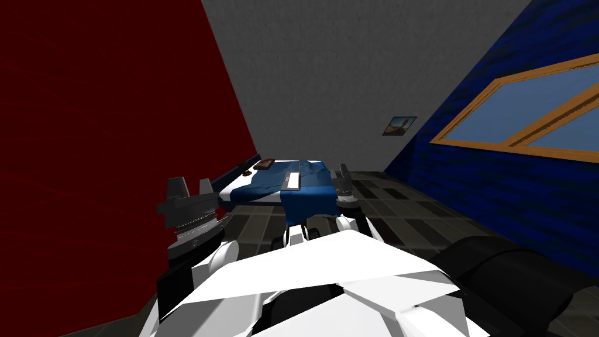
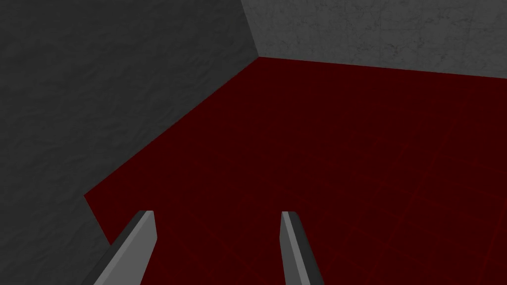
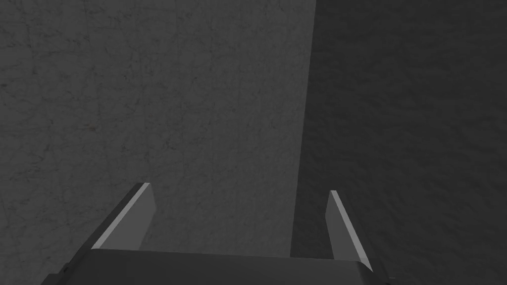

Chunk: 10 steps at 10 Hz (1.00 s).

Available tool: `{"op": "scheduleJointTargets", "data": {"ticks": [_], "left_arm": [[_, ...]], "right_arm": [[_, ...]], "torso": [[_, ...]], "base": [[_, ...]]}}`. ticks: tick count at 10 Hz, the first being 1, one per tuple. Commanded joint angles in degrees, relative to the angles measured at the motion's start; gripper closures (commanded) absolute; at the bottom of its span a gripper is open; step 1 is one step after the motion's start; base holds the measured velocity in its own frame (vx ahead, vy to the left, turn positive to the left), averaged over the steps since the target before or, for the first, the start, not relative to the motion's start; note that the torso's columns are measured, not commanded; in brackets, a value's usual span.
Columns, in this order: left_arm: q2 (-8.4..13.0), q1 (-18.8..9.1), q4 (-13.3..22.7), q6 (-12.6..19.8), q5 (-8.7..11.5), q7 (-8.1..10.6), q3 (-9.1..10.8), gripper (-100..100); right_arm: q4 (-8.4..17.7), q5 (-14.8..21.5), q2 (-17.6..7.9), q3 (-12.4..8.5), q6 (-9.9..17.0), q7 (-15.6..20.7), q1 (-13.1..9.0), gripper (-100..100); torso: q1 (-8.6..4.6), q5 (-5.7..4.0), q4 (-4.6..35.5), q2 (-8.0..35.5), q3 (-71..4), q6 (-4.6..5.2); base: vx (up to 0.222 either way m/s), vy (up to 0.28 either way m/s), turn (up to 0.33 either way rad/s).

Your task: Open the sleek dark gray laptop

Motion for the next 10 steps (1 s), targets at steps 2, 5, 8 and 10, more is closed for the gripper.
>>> {"op": "scheduleJointTargets", "data": {"ticks": [2,5,8,10], "left_arm": [[0.0,0.0,0.0,0.0,0.0,0.0,0.0,0],[0.0,0.0,0.0,0.0,0.0,0.0,0.0,0],[0.0,0.0,0.0,0.0,0.0,0.0,0.0,0],[0.0,0.0,0.0,0.0,0.0,0.0,0.0,0]], "right_arm": [[2.9,4.3,-2.6,1.4,4.6,-0.6,-1.5,-100],[6.2,8.4,-4.3,3.2,8.3,-1.2,-2.8,-100],[8.0,12.2,-5.1,4.2,11.9,-1.5,-3.5,-100],[9.9,15.2,-5.7,5.3,14.6,-1.9,-4.3,-100]], "torso": [[-0.03,-0.01,0.0,0.0,0.0,-0.01],[0.01,0.0,0.0,0.0,0.0,-0.03],[0.03,0.0,0.0,0.0,0.0,-0.02],[-0.02,-0.01,0.0,0.0,0.0,-0.03]], "base": [[-0.004,0.018,0.052],[-0.002,0.026,0.068],[-0.001,0.034,0.058],[0.001,0.028,0.078]]}}
